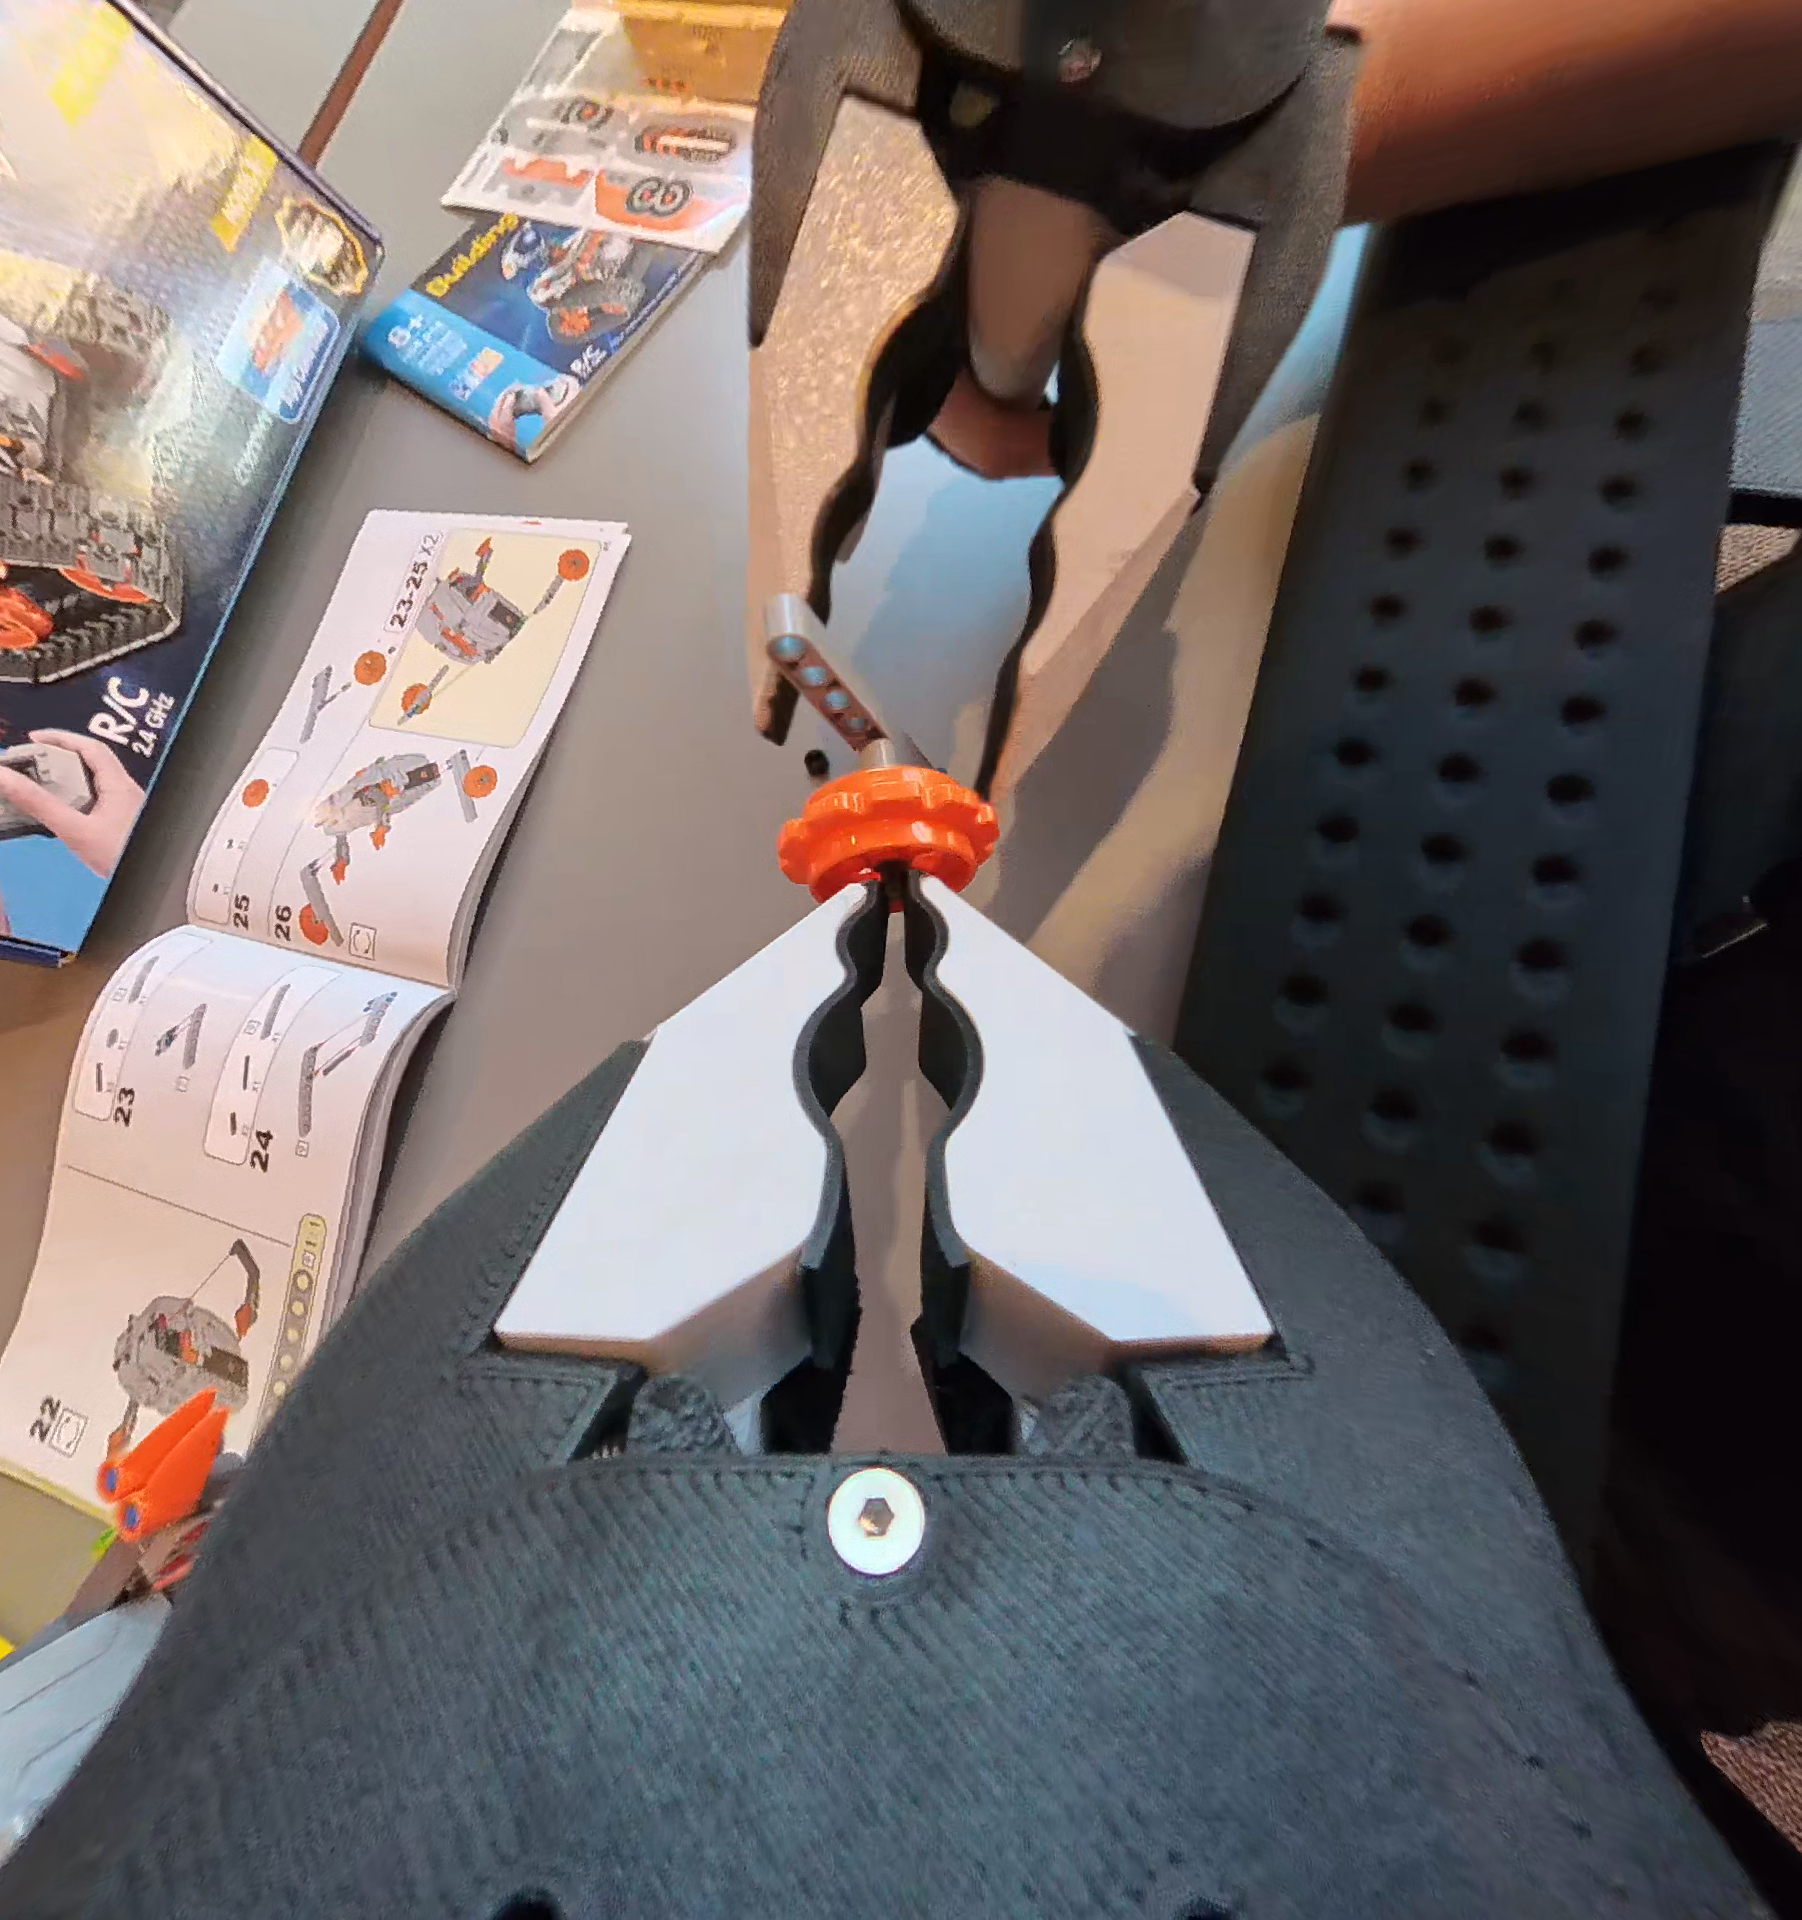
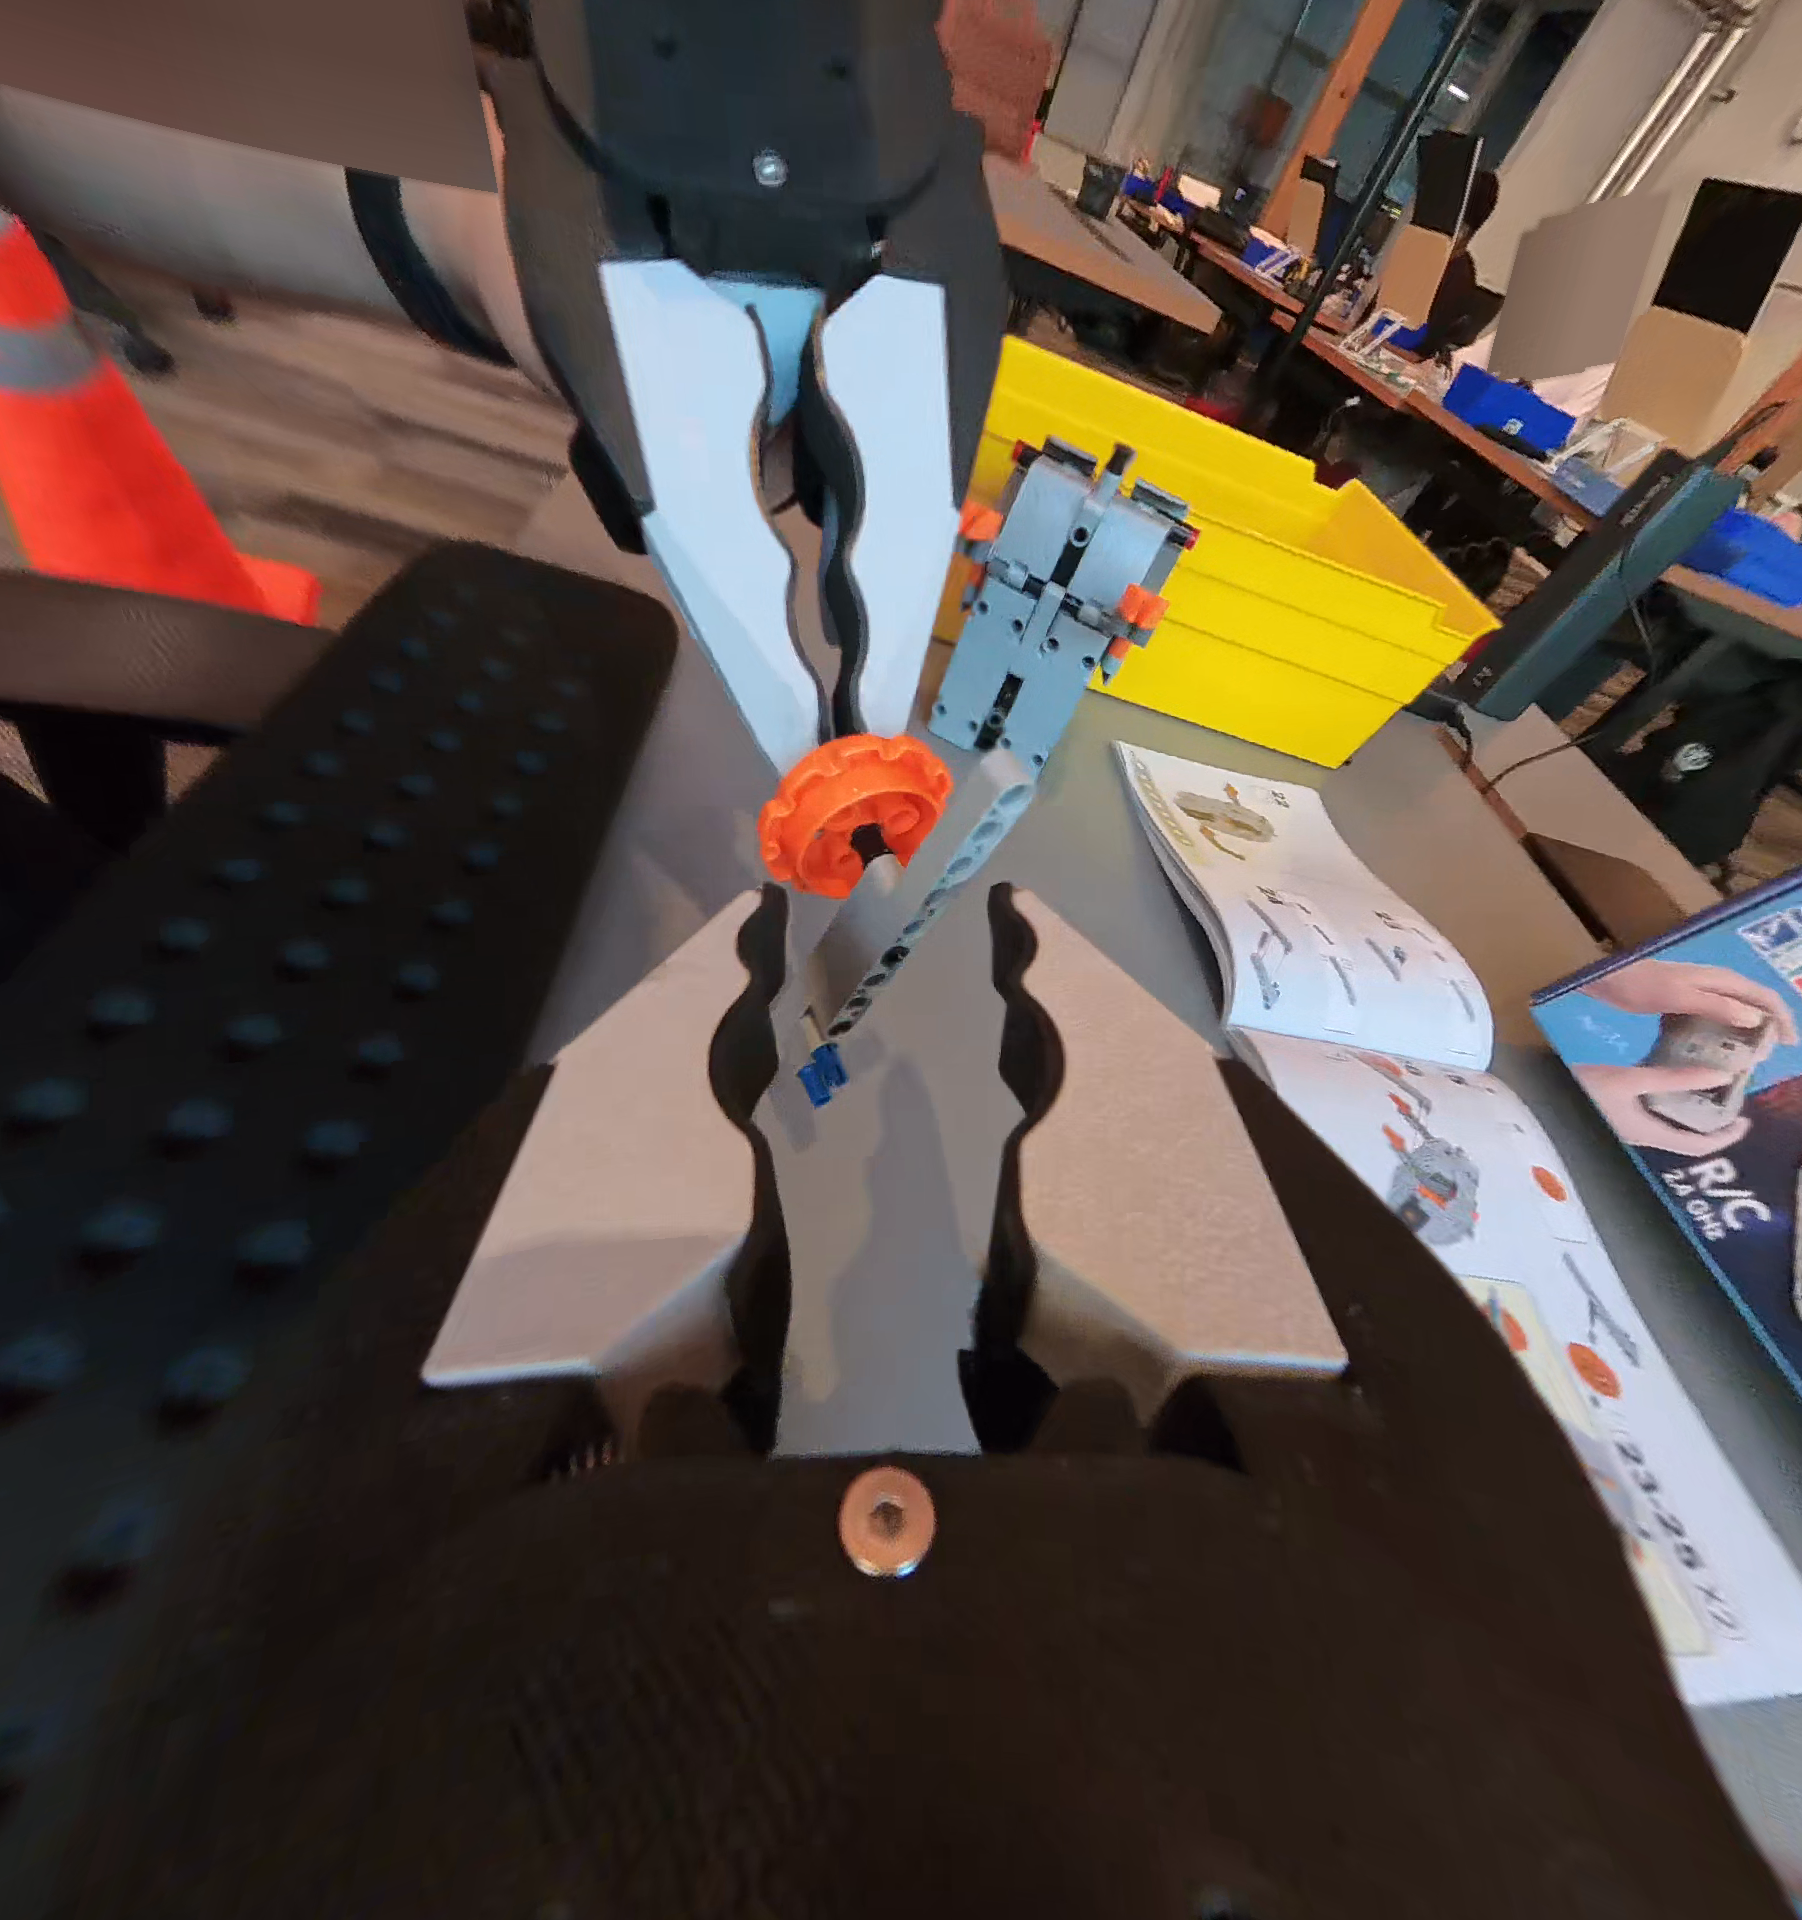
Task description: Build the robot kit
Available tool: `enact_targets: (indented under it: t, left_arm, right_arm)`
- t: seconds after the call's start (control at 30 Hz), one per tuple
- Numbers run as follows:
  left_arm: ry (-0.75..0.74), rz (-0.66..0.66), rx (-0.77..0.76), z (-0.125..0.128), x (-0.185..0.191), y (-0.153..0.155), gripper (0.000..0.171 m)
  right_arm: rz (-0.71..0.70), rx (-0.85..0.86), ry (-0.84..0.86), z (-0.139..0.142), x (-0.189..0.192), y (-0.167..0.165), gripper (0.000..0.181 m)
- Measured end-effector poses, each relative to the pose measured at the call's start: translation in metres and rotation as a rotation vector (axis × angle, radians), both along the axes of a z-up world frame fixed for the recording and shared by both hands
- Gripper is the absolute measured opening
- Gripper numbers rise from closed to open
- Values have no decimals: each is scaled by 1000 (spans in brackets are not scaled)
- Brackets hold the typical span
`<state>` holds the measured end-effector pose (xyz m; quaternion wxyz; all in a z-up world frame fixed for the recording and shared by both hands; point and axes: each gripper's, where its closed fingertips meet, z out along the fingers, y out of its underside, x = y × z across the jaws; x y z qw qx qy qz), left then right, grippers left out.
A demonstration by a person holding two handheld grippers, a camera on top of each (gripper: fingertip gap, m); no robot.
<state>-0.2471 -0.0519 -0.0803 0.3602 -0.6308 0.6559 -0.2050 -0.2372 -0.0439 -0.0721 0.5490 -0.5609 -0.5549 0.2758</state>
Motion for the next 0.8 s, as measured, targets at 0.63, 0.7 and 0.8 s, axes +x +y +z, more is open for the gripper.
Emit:
enact_targets:
  t: [0.63,0.7,0.8]
  left_arm:
    - [-252,-35,-145,29,9,-20,2]
    - [-306,-13,-165,33,11,-23,1]
    - [-380,17,-187,39,12,-27,0]
  right_arm:
    - [213,-430,250,20,8,-25,6]
    - [217,-443,265,24,12,-28,6]
    - [205,-441,281,24,19,-27,6]
